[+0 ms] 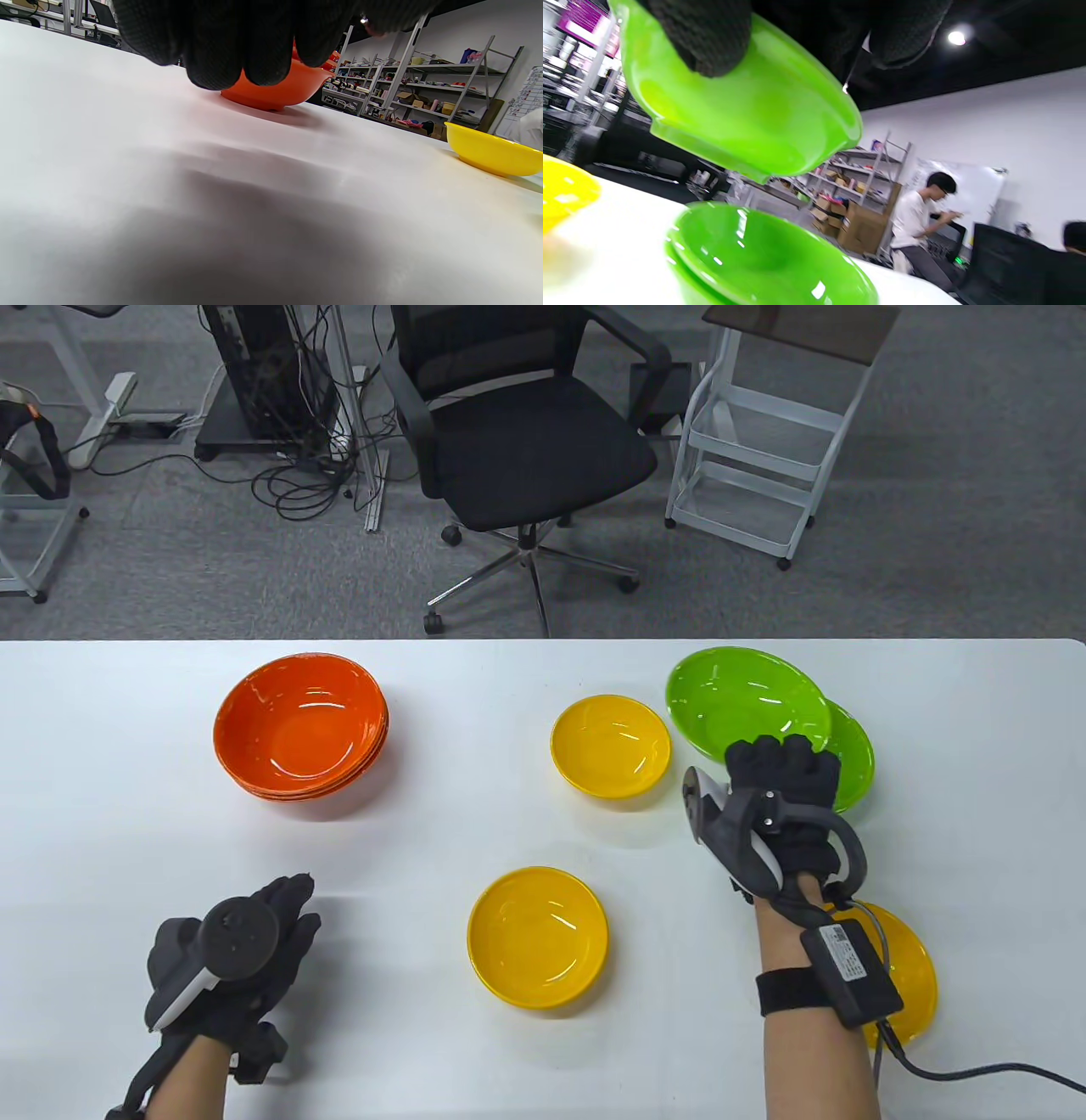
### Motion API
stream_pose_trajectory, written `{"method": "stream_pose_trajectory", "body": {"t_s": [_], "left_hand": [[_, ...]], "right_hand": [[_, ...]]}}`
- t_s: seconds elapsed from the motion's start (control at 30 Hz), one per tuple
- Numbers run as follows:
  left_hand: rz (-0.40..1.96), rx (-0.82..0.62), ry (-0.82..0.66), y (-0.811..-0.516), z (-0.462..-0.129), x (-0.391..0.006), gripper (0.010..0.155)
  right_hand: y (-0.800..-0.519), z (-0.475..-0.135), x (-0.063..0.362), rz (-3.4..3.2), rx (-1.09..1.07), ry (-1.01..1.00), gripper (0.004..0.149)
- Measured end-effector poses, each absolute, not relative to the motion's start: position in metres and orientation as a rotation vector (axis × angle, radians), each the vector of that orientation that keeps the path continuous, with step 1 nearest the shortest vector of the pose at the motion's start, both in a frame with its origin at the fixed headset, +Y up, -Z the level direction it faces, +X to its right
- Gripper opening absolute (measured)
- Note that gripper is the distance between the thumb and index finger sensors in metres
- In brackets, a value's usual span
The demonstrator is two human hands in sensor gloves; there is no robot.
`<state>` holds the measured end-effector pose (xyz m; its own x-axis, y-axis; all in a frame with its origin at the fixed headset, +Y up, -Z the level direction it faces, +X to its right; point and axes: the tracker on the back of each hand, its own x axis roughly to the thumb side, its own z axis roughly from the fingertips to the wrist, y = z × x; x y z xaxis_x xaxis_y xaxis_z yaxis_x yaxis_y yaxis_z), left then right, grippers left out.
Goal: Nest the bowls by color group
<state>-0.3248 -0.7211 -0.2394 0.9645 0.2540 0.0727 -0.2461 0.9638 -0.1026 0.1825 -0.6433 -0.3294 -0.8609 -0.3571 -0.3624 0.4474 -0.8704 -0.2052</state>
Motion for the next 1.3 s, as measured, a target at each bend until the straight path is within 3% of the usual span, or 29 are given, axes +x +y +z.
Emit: {"method": "stream_pose_trajectory", "body": {"t_s": [0.47, 0.8, 1.1, 1.3], "left_hand": [[0.227, -0.118, -0.053, -0.725, -0.244, -0.329, 0.06], [0.184, -0.104, -0.04, -0.725, -0.243, -0.326, 0.06], [0.219, -0.107, -0.032, -0.726, -0.244, -0.329, 0.061], [0.213, -0.078, -0.026, -0.725, -0.24, -0.327, 0.061]], "right_hand": [[-0.701, -0.354, 0.219, -2.713, 0.559, 0.202, 0.038], [-0.707, -0.353, 0.212, -2.709, 0.53, 0.065, 0.047], [-0.662, -0.305, 0.218, -2.795, 0.563, 0.009, 0.054], [-0.671, -0.254, 0.222, -2.879, 0.671, -0.079, 0.061]]}}
